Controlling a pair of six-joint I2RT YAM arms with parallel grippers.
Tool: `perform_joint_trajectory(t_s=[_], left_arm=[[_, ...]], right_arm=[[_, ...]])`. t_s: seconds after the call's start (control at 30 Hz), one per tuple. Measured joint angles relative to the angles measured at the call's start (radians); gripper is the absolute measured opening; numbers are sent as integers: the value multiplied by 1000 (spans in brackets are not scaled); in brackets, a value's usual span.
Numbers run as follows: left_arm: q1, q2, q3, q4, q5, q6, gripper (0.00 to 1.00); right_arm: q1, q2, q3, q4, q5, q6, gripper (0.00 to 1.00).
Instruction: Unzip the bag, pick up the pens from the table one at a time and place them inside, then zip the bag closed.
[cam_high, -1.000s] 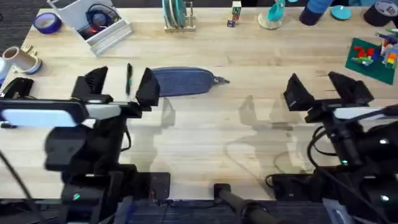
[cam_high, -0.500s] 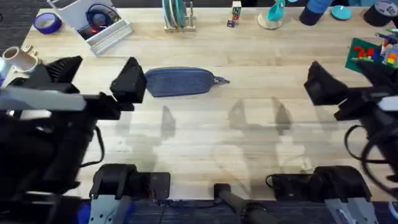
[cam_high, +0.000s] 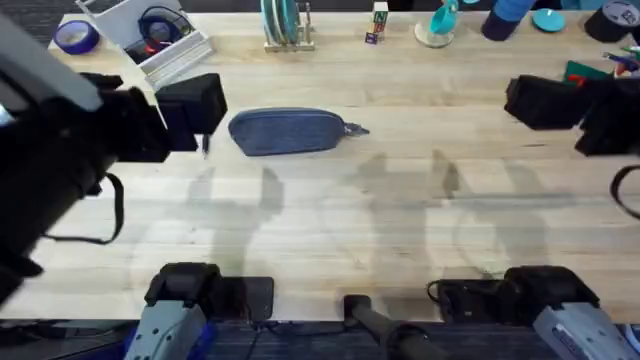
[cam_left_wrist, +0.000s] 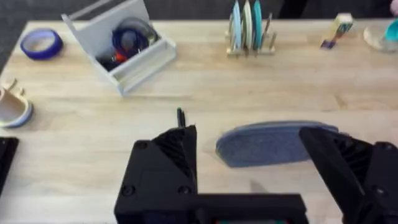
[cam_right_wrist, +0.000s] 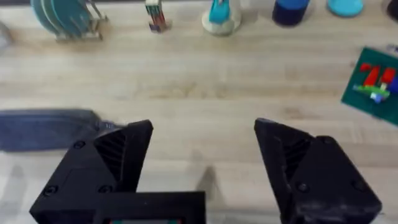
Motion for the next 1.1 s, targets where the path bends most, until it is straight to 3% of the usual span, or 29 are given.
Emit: perform_joint_trajectory(t_s=[0.27, 0.47, 0.73, 1.1], left_arm=[[0, 183, 150, -174, 1, -1, 993], [0, 316, 227, -256, 8, -2, 994], [0, 445, 244, -294, 34, -8, 994], [0, 483, 244, -289, 35, -8, 994]], right_arm=[[0, 252, 225, -182, 0, -1, 996], [0, 402, 325, -264, 0, -7, 996], [0, 513, 345, -293, 0, -7, 996], [0, 524, 347, -292, 0, -7, 996]])
